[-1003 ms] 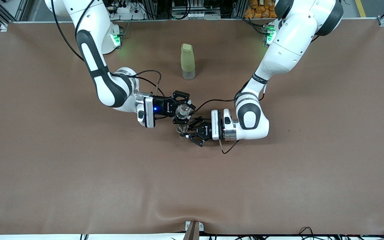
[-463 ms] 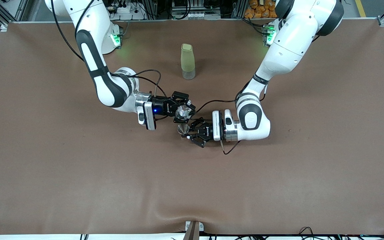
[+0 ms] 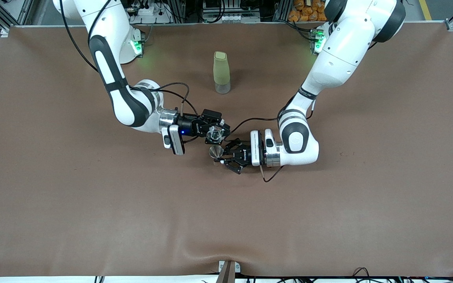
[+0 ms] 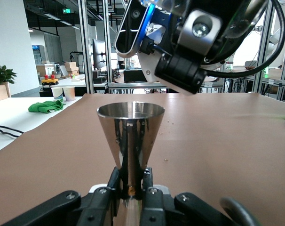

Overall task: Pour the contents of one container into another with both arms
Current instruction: 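Tilt the glass cup with the right gripper, pouring liquid into the jigger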

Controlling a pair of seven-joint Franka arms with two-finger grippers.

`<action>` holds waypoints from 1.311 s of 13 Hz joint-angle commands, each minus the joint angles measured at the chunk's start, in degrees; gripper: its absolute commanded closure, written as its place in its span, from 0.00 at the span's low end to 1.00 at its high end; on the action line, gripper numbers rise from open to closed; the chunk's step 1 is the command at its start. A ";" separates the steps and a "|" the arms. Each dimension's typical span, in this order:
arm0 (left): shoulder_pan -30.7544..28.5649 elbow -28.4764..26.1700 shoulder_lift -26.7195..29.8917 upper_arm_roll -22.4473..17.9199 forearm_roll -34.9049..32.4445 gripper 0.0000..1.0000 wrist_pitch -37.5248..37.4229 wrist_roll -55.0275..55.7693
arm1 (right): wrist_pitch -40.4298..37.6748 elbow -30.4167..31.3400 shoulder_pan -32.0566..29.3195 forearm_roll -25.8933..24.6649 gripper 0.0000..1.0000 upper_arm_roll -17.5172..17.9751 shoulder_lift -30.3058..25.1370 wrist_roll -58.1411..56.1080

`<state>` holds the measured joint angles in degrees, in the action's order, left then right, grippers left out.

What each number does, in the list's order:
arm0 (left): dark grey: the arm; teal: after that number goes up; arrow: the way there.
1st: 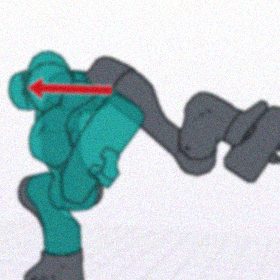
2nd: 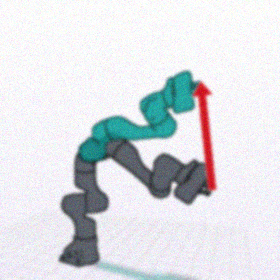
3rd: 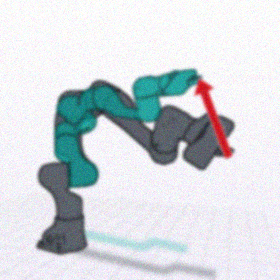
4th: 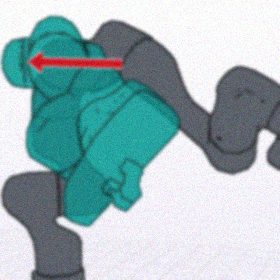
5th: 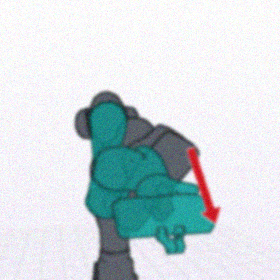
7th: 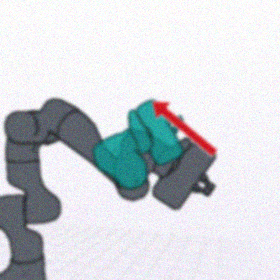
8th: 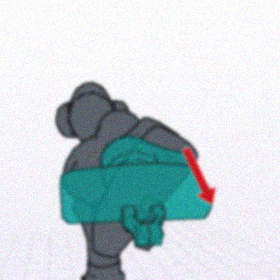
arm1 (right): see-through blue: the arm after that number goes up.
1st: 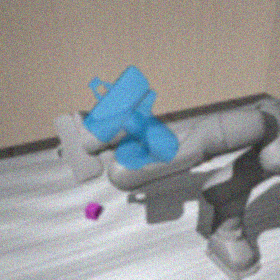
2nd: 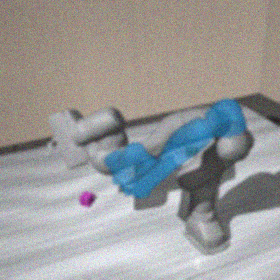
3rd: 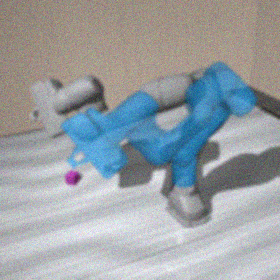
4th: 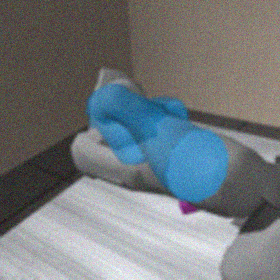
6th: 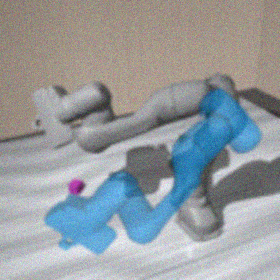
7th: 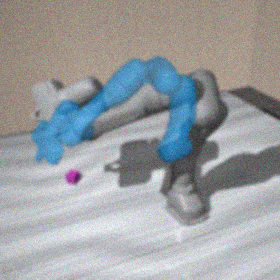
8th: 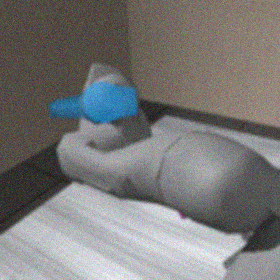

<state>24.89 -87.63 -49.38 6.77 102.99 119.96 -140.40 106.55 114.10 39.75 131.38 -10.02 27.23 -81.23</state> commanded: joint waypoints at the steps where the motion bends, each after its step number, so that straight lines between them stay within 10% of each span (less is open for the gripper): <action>1: 0.42 -0.09 0.42 -0.27 1.34 1.00 -0.16 0.12 | 0.59 0.51 -0.28 0.10 1.00 0.26 -1.48 4.05; 17: 0.69 -0.18 0.33 -0.27 1.34 1.00 -0.16 -0.05 | 0.15 0.34 -0.37 0.19 1.00 0.35 -1.74 21.37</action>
<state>25.29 -87.63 -49.38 6.82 102.99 119.95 -140.40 106.50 113.83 39.75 131.38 -10.02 26.96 -62.24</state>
